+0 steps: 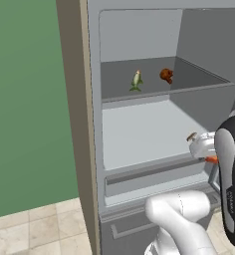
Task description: Gather the squash and mushroom from the fridge and place them on a tray on the dining counter. Then gather the chicken drumstick and fish from the fridge and place them on the other tray.
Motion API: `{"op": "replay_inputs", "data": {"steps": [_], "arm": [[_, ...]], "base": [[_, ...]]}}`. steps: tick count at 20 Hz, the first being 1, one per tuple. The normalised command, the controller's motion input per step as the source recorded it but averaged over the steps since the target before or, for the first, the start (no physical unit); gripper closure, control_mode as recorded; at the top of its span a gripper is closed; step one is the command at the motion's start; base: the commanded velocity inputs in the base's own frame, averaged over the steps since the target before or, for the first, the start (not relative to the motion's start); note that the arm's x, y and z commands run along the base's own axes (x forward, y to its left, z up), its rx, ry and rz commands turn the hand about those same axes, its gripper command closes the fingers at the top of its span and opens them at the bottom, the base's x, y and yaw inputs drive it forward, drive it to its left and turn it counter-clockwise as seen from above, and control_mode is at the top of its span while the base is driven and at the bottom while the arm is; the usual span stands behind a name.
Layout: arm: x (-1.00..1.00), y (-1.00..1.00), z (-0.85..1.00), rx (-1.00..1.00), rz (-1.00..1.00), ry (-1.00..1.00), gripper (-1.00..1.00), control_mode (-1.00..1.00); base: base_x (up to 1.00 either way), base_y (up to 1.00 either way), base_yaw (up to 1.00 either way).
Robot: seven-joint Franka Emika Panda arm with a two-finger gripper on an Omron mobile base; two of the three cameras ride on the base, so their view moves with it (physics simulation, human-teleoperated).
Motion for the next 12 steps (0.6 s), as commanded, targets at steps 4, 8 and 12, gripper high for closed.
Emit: {"op": "replay_inputs", "data": {"steps": [4,8,12], "arm": [[0.00,0.00,0.00,0.00,0.00,0.00,1.00,1.00],[0.00,0.00,0.00,0.00,0.00,0.00,1.00,1.00],[0.00,0.00,0.00,0.00,0.00,0.00,1.00,1.00]], "base": [[-0.71,0.37,-0.06],[-0.72,0.44,-0.19],[-0.56,0.58,-0.32]]}}
